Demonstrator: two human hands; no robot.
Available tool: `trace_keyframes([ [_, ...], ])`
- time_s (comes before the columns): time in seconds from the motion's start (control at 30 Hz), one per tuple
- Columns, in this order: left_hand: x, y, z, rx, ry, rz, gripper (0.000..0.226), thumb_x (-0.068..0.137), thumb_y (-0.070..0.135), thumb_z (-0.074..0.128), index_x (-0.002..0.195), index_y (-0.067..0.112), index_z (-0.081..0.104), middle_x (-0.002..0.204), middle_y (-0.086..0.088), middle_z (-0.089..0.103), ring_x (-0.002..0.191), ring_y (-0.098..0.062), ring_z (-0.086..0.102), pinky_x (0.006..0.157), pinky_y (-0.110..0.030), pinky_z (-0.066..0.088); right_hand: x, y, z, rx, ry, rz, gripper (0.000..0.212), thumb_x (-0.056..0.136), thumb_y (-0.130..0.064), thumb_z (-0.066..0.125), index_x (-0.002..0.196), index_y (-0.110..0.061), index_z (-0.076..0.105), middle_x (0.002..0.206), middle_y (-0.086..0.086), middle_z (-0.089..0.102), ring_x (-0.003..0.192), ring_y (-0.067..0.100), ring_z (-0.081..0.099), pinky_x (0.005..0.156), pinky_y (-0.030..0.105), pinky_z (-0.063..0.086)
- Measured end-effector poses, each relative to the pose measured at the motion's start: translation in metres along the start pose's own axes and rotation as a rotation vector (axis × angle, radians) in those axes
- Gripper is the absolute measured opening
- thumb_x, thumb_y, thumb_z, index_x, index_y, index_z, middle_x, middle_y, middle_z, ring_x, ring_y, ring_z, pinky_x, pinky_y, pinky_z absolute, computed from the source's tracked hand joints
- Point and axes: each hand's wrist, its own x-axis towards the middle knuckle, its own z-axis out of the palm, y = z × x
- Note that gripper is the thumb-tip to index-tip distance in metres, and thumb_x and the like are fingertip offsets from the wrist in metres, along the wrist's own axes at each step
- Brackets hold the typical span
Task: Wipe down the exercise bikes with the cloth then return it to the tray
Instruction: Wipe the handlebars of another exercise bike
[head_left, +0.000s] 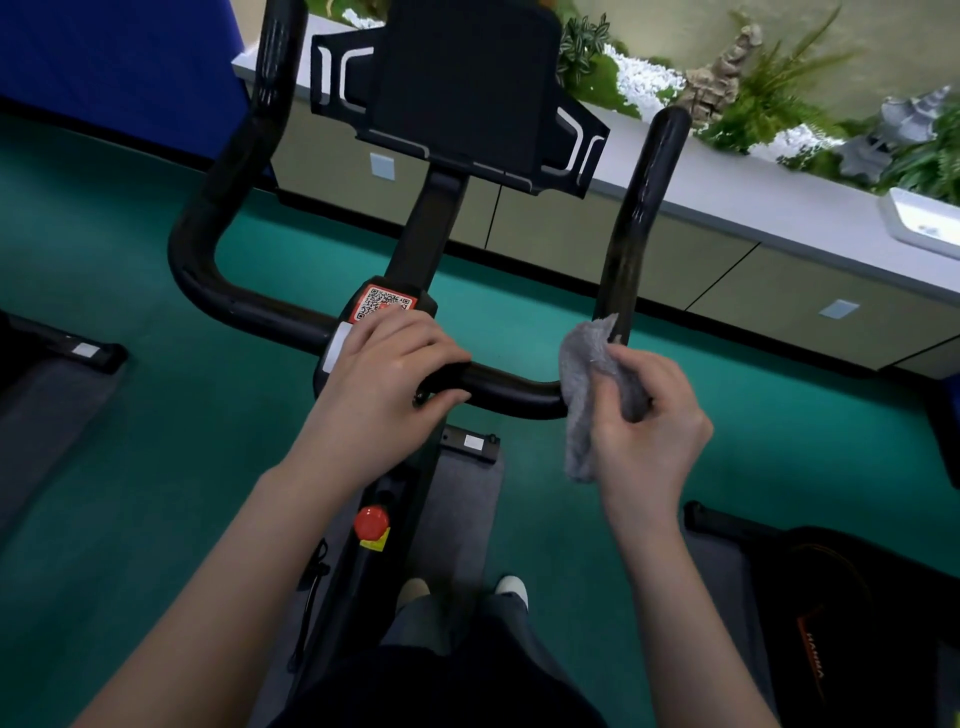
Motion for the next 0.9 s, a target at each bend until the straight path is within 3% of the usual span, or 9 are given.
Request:
trace_keyframes([
  [0.13, 0.000, -0.001, 0.001, 0.003, -0.005, 0.004, 0.029, 0.075, 0.023, 0.078, 0.100, 0.012, 0.070, 0.099, 0.003, 0.067, 0.107, -0.022, 0.058, 0.104, -0.045, 0.036, 0.002, 0.004, -0.002, -0.008, -0.084, 0.010, 0.031, 0.081, 0.006, 0.063, 0.109, -0.010, 0.064, 0.097, 0.000, 0.064, 0.090, 0.011, 0.060, 0.083, 0.005, 0.039],
  [0.27, 0.000, -0.002, 0.001, 0.006, -0.008, 0.006, 0.029, 0.076, 0.024, 0.078, 0.101, 0.013, 0.070, 0.100, 0.004, 0.066, 0.108, -0.021, 0.058, 0.105, -0.044, 0.035, 0.000, 0.009, -0.002, -0.060, -0.121, -0.118, 0.026, 0.083, 0.011, 0.060, 0.103, -0.003, 0.068, 0.098, 0.008, 0.063, 0.092, 0.022, 0.059, 0.089, 0.008, 0.037],
  [0.53, -0.001, -0.003, 0.003, 0.007, -0.004, 0.012, 0.029, 0.076, 0.025, 0.077, 0.103, 0.015, 0.070, 0.102, 0.005, 0.066, 0.109, -0.019, 0.057, 0.107, -0.038, 0.031, -0.020, 0.007, -0.004, -0.118, -0.196, -0.121, 0.038, 0.088, -0.016, 0.064, 0.124, -0.005, 0.061, 0.114, 0.011, 0.054, 0.106, 0.018, 0.044, 0.098, 0.011, 0.029],
  [0.67, -0.001, -0.004, 0.004, 0.005, 0.007, 0.015, 0.029, 0.076, 0.025, 0.077, 0.102, 0.016, 0.069, 0.101, 0.006, 0.066, 0.110, -0.017, 0.055, 0.108, -0.031, 0.025, -0.018, 0.013, -0.006, -0.087, -0.168, -0.166, 0.035, 0.085, -0.001, 0.065, 0.120, -0.004, 0.064, 0.109, 0.015, 0.057, 0.101, 0.024, 0.053, 0.095, 0.020, 0.039],
  [0.9, 0.000, -0.004, 0.004, 0.001, 0.015, 0.018, 0.026, 0.078, 0.029, 0.072, 0.101, 0.017, 0.069, 0.100, 0.007, 0.066, 0.110, -0.018, 0.055, 0.106, -0.037, 0.030, 0.011, 0.024, -0.014, -0.161, -0.178, -0.228, 0.033, 0.081, 0.008, 0.067, 0.114, 0.003, 0.066, 0.099, 0.020, 0.061, 0.089, 0.032, 0.060, 0.084, 0.022, 0.043],
])
